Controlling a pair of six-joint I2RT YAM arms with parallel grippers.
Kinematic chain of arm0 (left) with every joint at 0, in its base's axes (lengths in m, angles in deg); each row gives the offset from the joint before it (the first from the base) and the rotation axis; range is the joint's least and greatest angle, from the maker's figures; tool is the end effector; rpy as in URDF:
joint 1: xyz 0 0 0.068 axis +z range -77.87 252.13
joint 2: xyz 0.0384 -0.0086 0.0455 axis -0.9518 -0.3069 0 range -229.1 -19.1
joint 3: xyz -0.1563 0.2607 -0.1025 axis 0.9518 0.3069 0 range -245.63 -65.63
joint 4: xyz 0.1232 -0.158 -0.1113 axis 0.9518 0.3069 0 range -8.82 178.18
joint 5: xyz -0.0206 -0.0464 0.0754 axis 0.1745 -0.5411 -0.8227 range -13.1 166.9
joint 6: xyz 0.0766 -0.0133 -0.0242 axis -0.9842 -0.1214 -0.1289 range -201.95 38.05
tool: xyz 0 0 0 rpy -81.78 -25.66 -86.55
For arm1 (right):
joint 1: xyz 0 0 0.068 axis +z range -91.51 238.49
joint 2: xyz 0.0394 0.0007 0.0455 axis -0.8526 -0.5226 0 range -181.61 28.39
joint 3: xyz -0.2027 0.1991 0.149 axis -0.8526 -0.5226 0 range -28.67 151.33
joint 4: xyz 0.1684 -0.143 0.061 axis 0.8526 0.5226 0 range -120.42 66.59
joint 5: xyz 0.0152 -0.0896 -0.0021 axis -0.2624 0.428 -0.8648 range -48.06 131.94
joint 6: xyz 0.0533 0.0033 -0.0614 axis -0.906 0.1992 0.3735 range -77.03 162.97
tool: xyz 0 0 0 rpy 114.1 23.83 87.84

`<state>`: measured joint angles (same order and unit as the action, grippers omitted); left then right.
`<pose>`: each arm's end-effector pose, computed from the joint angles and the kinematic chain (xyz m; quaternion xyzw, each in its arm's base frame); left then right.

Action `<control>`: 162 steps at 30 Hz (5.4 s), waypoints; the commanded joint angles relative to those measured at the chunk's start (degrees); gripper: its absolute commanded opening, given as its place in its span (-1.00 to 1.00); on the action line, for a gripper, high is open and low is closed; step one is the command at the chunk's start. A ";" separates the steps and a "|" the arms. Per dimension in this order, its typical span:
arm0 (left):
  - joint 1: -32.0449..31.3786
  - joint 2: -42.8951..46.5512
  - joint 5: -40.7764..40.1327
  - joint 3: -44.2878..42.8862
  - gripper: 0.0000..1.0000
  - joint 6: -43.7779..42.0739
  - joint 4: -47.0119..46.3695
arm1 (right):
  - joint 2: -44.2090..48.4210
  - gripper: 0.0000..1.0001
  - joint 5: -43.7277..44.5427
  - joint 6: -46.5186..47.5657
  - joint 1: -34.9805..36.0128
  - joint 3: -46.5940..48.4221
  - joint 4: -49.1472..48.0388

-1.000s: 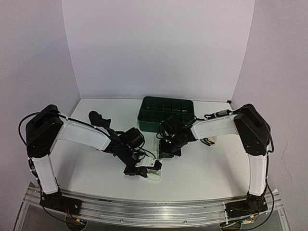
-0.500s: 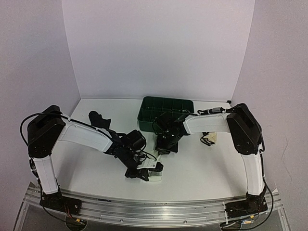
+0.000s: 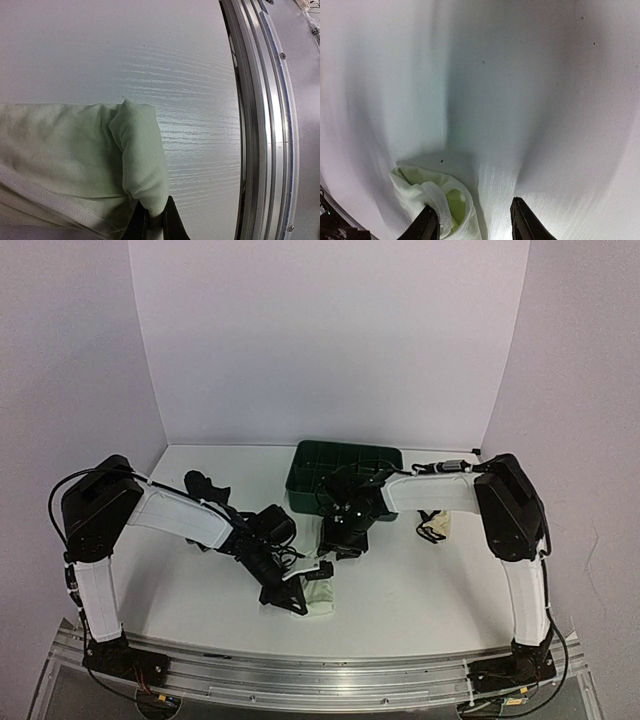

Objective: Roll the underwear
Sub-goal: Roll the underwear to the center of the board.

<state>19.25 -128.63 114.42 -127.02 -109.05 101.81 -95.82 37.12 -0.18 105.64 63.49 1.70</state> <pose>0.1811 -0.3105 0.1710 0.6435 0.6750 -0.3470 0.0995 0.3146 0.3480 0.1820 -0.0433 0.9729 0.1872 0.1285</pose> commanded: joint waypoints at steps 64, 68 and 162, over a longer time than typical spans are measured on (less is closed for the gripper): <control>8.81 10.16 1.45 4.50 0.08 -21.97 -0.06 | 5.29 -1.00 -21.88 27.68 6.69 -30.06 -24.06; 4.03 9.86 -3.09 5.65 0.14 -26.75 -5.57 | 4.03 -1.00 -24.50 24.58 5.52 -30.01 -24.08; -2.11 -3.71 -0.07 -1.77 -1.00 -6.08 2.58 | 6.41 -0.75 -8.15 3.13 -2.59 -19.66 -21.24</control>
<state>16.37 -129.33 106.85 -128.37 -123.03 97.72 -91.11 26.68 1.85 103.70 45.17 -20.78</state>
